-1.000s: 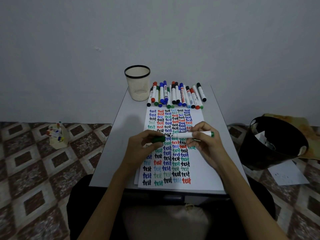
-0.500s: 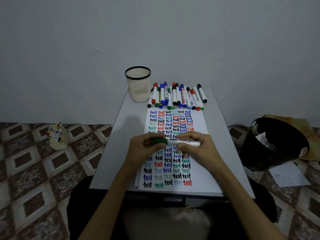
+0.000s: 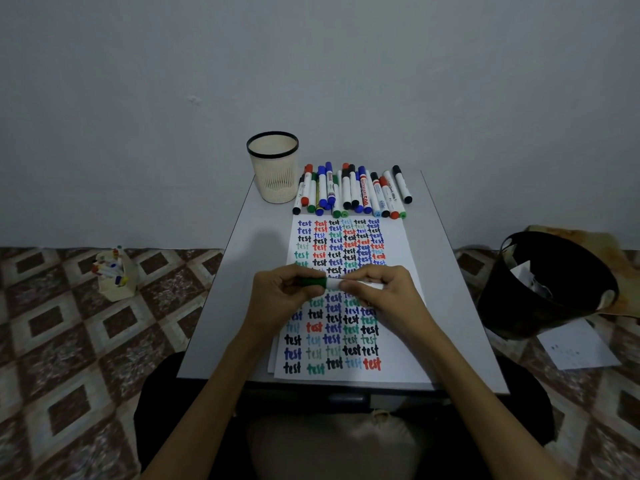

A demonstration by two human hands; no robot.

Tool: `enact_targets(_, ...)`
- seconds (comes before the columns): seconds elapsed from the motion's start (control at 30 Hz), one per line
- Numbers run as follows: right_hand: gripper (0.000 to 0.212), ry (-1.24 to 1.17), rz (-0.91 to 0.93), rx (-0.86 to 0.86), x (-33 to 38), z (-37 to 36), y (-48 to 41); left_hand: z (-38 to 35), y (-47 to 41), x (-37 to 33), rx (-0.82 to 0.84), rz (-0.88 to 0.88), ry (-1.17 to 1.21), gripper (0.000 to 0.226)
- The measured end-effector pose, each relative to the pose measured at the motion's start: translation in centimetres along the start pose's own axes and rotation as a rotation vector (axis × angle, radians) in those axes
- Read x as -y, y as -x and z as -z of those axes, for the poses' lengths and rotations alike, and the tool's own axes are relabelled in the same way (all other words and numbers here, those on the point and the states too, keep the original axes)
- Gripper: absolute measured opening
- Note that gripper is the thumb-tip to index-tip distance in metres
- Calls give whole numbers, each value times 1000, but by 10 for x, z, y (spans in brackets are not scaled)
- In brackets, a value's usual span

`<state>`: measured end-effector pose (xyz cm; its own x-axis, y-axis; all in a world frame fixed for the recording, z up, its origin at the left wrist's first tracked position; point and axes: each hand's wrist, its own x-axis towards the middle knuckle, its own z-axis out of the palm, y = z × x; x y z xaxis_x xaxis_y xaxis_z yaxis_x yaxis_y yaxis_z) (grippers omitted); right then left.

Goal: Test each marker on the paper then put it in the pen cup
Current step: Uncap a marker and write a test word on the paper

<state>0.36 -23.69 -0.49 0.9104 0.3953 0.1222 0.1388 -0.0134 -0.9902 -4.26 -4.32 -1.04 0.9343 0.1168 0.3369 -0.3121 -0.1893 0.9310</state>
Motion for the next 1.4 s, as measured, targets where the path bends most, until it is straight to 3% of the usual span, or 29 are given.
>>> enact_targets(0.17, 12, 112, 4, 51, 7, 11, -2, -2, -1, 2, -2, -18, -14, 31)
enact_targets(0.33, 24, 713, 192, 150, 17, 16, -25, 3, -5, -2, 25, -98, -169, 25)
enact_targets(0.47, 27, 948, 315, 229, 19, 10, -54, 33, -17, 11, -33, -73, -673, 45)
enact_targets(0.53, 24, 911, 282, 141, 20, 7, -74, 48, -16, 23, 19, 70, -974, 73)
enact_targets(0.6, 22, 804, 244, 19, 25, 3, -94, 54, -11, 33, 94, 172, -1113, 87)
enact_targets(0.93, 21, 351, 472, -486, 90, -53, -195, 50, -9, 36, 58, 135, -1050, 86)
enact_targets(1.03, 22, 286, 514, -560, 105, -69, -213, 50, -10, 38, 49, 106, -1033, 83)
enact_targets(1.4, 33, 822, 154, -386, 67, -88, -253, 48, -11, 32, 9, 68, -969, 63)
